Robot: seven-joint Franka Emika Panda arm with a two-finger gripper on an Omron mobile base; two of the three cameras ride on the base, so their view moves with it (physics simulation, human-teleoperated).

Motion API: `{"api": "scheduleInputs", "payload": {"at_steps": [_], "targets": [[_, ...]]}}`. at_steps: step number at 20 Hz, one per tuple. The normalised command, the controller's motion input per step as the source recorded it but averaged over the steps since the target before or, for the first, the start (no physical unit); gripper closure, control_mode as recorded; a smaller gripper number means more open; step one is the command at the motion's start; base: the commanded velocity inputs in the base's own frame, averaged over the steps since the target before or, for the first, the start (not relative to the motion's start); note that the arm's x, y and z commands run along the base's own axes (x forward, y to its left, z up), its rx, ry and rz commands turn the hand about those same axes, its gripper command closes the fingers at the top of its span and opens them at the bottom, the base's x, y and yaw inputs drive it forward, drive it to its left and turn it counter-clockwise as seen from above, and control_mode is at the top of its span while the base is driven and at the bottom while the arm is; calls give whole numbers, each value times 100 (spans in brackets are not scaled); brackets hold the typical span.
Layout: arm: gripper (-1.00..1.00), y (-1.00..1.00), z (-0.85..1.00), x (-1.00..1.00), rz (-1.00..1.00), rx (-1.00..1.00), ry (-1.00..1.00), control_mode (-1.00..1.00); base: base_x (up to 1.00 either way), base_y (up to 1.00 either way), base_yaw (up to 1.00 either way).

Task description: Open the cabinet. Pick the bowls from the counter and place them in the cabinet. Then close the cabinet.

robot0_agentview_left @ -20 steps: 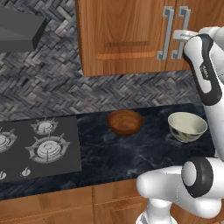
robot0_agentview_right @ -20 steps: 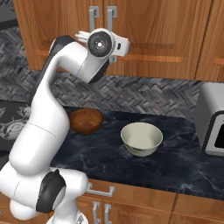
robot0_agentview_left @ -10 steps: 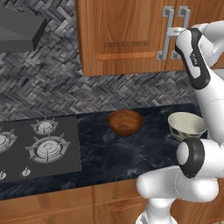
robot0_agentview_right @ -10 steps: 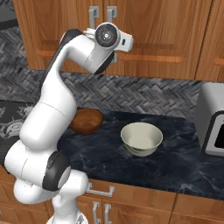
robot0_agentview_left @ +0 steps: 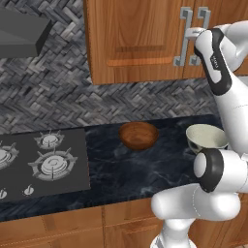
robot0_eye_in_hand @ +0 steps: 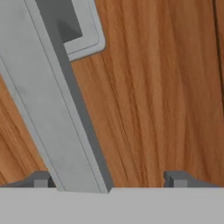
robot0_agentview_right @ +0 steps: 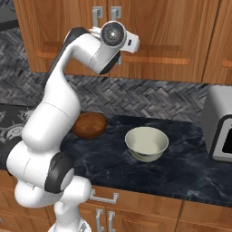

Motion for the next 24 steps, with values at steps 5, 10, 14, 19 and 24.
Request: {"api": "scheduleInputs", "payload": {"at_steps": [5,10,14,19,24], "targets": [[-100,-28,-10,49,4,3,2,-100,0,0,0],[100,-3,-30,65,8,0,9,-100,0,0,0],[100,0,-29,52,1,0,12,-100,0,0,0],[100,0,-26,19,0,-1,7,-100,0,0,0],[100,0,-25,6,0,-3,1,-100,0,0,0]]}}
